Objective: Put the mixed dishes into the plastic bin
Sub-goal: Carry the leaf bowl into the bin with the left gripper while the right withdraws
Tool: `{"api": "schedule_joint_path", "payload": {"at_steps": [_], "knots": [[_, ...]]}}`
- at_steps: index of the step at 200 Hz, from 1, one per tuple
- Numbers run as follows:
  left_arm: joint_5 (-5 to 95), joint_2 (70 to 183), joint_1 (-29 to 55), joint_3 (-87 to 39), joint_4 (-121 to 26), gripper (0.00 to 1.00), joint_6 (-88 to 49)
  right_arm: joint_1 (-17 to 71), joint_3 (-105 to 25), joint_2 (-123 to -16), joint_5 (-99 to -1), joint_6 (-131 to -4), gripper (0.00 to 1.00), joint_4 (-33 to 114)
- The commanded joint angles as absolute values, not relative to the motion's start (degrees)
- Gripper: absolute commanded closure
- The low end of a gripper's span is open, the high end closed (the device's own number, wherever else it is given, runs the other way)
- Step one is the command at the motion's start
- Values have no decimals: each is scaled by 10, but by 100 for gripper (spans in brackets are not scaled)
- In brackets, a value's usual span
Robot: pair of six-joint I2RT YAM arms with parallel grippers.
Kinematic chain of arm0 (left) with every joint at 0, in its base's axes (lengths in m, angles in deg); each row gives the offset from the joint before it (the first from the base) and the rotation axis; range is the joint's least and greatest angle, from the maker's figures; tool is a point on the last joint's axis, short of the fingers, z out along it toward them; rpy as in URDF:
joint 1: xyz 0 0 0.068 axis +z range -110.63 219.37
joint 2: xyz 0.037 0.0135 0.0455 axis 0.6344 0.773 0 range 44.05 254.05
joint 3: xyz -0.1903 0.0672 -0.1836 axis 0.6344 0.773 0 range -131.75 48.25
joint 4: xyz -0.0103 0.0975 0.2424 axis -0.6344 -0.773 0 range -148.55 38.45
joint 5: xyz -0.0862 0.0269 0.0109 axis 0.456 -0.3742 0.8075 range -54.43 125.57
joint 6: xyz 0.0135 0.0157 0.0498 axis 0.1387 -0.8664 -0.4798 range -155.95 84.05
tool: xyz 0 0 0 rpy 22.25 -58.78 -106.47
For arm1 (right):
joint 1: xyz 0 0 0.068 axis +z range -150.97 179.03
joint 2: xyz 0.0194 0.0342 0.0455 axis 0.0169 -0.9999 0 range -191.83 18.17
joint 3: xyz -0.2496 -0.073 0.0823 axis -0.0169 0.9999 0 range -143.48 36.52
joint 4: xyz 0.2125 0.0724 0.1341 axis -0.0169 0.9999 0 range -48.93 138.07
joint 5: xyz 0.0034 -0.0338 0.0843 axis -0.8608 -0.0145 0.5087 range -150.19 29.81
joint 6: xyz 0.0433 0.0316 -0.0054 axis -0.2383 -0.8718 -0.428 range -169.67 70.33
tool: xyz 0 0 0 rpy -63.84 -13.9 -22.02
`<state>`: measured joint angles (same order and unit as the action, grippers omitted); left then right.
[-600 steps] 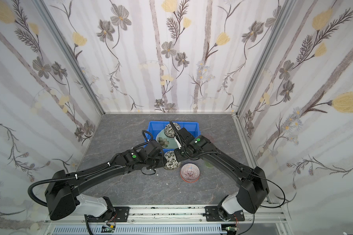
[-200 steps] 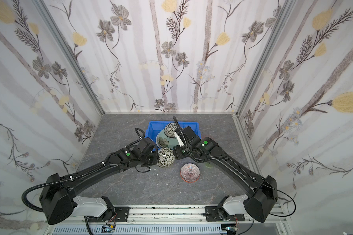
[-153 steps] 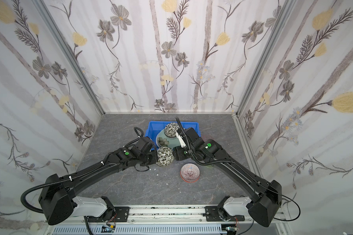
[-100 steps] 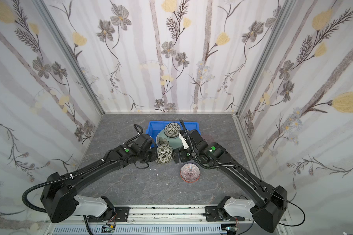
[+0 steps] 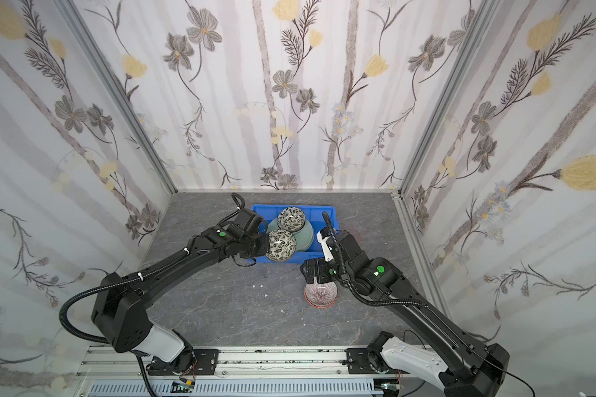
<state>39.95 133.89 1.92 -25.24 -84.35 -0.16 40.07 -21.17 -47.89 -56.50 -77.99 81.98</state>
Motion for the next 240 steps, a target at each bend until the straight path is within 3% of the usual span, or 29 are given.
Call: {"api": "schedule_joint_path", "payload": {"at_steps": [1,118,240], "knots": [[397,1360,32,-290,-838,100,-31,392,-188,-452,-602,-831,0,795],[407,1525,81,-477,-842,100,-97,355,-45,-298,-602,-897,0,746],[405,1655,91,-616,-842,100,-90,335,11,-256,-593,-923,0,750]]}}
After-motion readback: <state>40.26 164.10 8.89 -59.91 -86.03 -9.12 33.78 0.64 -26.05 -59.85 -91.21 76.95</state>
